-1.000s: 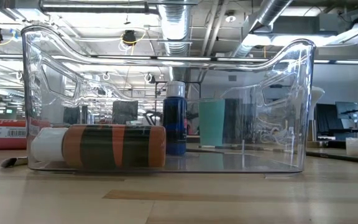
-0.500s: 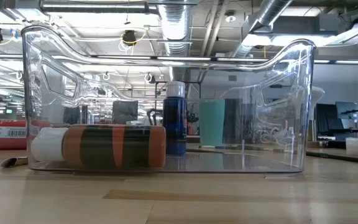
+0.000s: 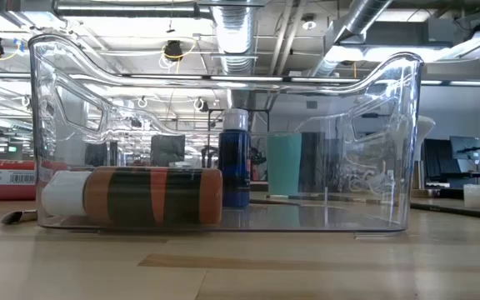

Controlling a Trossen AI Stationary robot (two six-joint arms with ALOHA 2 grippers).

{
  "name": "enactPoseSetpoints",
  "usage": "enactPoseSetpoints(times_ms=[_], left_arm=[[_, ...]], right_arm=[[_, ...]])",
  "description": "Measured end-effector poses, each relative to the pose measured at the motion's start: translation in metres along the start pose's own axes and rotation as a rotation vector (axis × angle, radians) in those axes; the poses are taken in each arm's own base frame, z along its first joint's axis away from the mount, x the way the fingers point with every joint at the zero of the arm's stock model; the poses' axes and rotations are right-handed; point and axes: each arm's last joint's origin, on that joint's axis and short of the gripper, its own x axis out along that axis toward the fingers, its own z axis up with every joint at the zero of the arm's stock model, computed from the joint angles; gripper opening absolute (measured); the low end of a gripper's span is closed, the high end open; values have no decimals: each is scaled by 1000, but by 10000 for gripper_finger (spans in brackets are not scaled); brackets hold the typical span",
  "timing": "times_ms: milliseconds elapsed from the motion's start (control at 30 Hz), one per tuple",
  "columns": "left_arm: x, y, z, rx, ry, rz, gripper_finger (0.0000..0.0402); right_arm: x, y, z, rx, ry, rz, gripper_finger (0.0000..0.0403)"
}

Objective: Pick & Place Paint Supplies
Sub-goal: Put the blue paint bottle into the transparent bin

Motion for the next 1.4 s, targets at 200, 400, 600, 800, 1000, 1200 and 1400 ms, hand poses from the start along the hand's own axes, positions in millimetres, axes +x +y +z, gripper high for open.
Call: enactPoseSetpoints(times_ms=[200, 400, 600, 800, 1000, 1200, 1400], left_arm=[[-2, -10, -4, 18, -74, 72, 104], [5, -7, -8, 15, -134, 53, 104], [4, 4, -21, -34, -252, -22, 104], [-10, 20, -40, -118, -400, -117, 104], [-21, 26, -46, -145, -460, -150, 104], [-12, 29, -48, -135, -442, -133, 104], [-8, 35, -46, -149, -433, -136, 104]], right_arm=[[-2, 0, 2, 2, -14, -3, 106], [-2, 0, 3, 3, -19, -6, 106], [-1, 1, 3, -3, -24, 2, 106], [-1, 0, 2, -5, -15, 0, 106], [-1, 0, 2, -4, -18, -4, 106], [-1, 0, 2, 0, -29, -14, 106], [0, -1, 3, 8, -38, -19, 106]])
